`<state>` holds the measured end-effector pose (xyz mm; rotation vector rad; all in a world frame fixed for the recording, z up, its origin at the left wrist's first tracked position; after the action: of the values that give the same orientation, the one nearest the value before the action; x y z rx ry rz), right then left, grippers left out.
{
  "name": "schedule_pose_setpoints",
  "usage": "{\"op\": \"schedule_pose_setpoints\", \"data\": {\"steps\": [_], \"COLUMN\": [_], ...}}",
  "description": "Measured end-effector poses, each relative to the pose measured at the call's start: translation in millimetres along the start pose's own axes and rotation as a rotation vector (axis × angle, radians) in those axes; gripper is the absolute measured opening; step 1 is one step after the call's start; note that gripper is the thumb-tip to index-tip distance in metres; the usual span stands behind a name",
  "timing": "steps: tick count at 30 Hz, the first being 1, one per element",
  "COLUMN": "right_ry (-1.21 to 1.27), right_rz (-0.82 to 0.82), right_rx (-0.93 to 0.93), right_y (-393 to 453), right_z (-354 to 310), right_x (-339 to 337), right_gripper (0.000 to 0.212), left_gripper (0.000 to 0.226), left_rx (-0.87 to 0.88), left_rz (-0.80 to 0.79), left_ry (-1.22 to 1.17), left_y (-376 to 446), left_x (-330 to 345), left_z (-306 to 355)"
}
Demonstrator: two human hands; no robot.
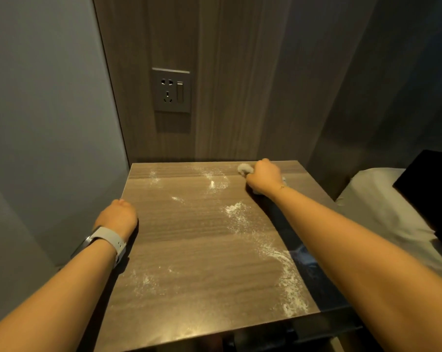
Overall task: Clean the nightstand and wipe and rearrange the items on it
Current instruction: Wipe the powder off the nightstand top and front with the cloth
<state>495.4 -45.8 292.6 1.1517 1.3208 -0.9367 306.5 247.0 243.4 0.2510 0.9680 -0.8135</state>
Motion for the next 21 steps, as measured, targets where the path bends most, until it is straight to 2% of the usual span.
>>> {"op": "schedule_pose_setpoints", "data": {"steps": [2,4,5,7,9,13,17,21], "right_ry": [0.202,0.451,0.515,0.497,0.322,0.166,0.022,-0.050], "right_rz": [-0.182,-0.399,-0.403,-0.224,-0.044,-0.095,-0.017,0.059], "right_rx": [-0.138,-0.185,-0.157,-0.040,0.099,0.335,0.429,0.229], "right_y": [-14.0,-26.7,-25.2,-10.6,6.9,34.4,54.1,53.7], "right_z": [-20.1,-19.7,-7.1,38.6,90.8,140.6,107.4,23.3], "right_x": [3.4,-2.6,-10.7,-31.1,-44.1,-17.3,5.6,12.4], "right_gripper": [0.016,0.014,0.018,0.024,0.025,0.037,0.031,0.031], "left_gripper": [0.040,0.038,0.038,0.037,0.038,0.040,0.038,0.038], "left_rx": [-0.004,0.013,0.017,0.011,-0.009,0.005,0.008,0.015], "left_rz": [-0.004,-0.007,-0.003,0.003,0.008,0.020,0.035,0.040], "left_ry": [-0.031,-0.026,-0.023,-0.034,-0.074,-0.093,-0.064,-0.140], "left_y": [-3.9,-1.5,-0.3,4.3,10.8,10.5,14.1,14.0], "left_x": [-1.9,-1.3,-0.6,2.3,3.6,4.8,5.8,4.9], "left_z": [0.5,-1.2,-1.4,-4.2,-9.3,-9.8,-11.9,-11.9]}}
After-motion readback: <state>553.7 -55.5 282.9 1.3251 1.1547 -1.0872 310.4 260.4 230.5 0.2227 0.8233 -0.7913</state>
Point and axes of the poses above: each hand's wrist, its own y-axis towards the middle knuckle, its own x-axis out of the palm, z = x × y, the point moved 7 cm from there along y, towards the middle knuckle, and after that the axes turned 8 degrees about -y, right-handed, at the moved point
